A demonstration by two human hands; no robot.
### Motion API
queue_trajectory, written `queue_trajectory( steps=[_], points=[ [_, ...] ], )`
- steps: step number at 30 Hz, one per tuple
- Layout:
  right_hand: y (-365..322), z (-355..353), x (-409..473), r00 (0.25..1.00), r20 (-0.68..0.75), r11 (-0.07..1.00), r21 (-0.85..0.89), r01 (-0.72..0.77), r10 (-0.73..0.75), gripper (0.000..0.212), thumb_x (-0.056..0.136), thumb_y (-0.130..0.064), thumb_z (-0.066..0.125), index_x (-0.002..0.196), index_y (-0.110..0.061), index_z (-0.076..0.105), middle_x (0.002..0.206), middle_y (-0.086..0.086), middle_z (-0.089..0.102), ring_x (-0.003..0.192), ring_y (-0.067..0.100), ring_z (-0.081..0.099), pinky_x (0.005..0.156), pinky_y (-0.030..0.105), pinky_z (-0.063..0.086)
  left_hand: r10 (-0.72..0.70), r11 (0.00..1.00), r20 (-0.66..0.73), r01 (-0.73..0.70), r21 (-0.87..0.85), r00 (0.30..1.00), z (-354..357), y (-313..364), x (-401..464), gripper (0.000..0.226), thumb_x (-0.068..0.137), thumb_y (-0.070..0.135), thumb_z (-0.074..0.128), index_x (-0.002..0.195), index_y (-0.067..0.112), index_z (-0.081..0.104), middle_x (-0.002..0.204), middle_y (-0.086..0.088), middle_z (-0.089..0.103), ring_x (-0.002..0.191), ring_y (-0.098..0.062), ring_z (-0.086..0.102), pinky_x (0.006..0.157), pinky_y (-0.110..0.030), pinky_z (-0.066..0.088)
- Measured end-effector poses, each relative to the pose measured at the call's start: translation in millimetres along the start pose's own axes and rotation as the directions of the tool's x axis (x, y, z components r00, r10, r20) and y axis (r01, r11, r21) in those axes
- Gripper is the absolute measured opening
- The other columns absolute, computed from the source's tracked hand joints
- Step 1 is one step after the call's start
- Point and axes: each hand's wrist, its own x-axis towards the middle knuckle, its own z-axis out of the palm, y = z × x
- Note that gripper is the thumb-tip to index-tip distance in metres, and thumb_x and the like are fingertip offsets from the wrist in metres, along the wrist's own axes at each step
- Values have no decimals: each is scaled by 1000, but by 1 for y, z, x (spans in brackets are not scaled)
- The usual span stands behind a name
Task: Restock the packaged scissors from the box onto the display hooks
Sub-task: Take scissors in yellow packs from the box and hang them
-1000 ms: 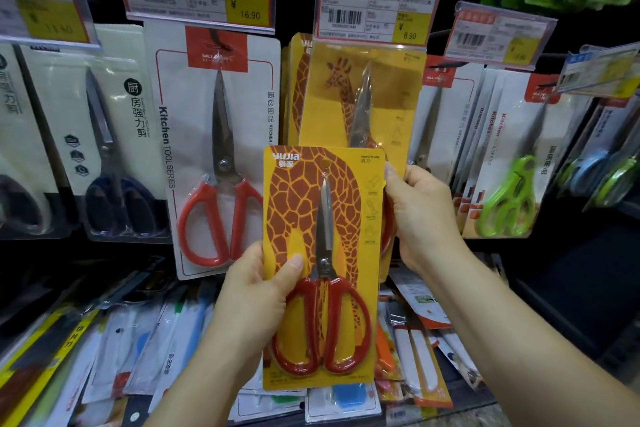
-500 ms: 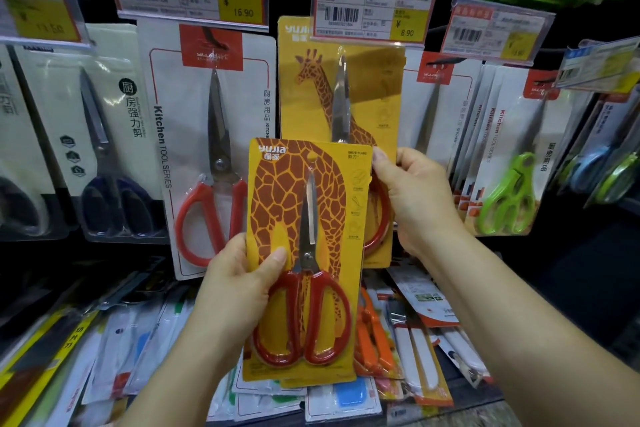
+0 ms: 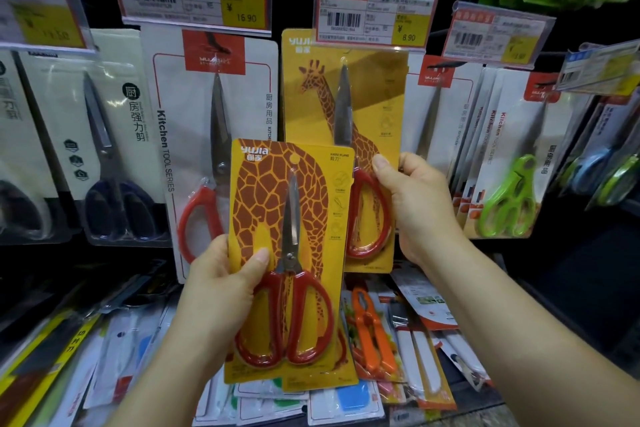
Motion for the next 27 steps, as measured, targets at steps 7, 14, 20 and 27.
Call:
queue_trajectory(
  steps=[7, 14, 20, 27],
  points=[
    [15, -8, -2, 996, 4, 991, 106, -86, 86, 13, 94, -16, 53, 84, -13, 62, 75, 7, 71, 67, 20, 69, 66, 38, 59, 9, 1000, 0, -9, -9, 1000, 4, -1, -1, 9, 91, 8, 55, 92, 15, 62, 76, -6, 71, 62, -17, 68, 55, -30, 55],
    [16, -7, 1, 999, -2, 996, 78, -42, 43, 12, 94, -17, 52, 88, -14, 62, 83, 8, 71, 77, 23, 69, 79, 46, 57, 19, 1000, 15, -19, -3, 1000, 7, -1, 1, 7, 91, 12, 56, 94, 16, 61, 84, -10, 72, 72, -24, 70, 64, -38, 58],
    [15, -9, -11, 992, 52, 993, -23, 118, -117, 13, 94, -17, 50, 89, -19, 62, 76, -1, 74, 74, 14, 71, 68, 33, 59, 39, 999, 50, -37, -40, 998, 6, 0, 0, 9, 90, 11, 56, 96, 14, 62, 73, -1, 73, 63, -14, 70, 50, -26, 55],
    [-3, -7, 5, 999, -17, 994, 94, 50, -48, 14, 95, -18, 51, 86, -16, 61, 75, 2, 72, 73, 18, 71, 67, 37, 58, 77, 995, 80, -72, -66, 994, 10, 5, -2, 10, 90, 10, 55, 94, 17, 62, 76, -3, 74, 65, -15, 71, 51, -25, 55]
  ],
)
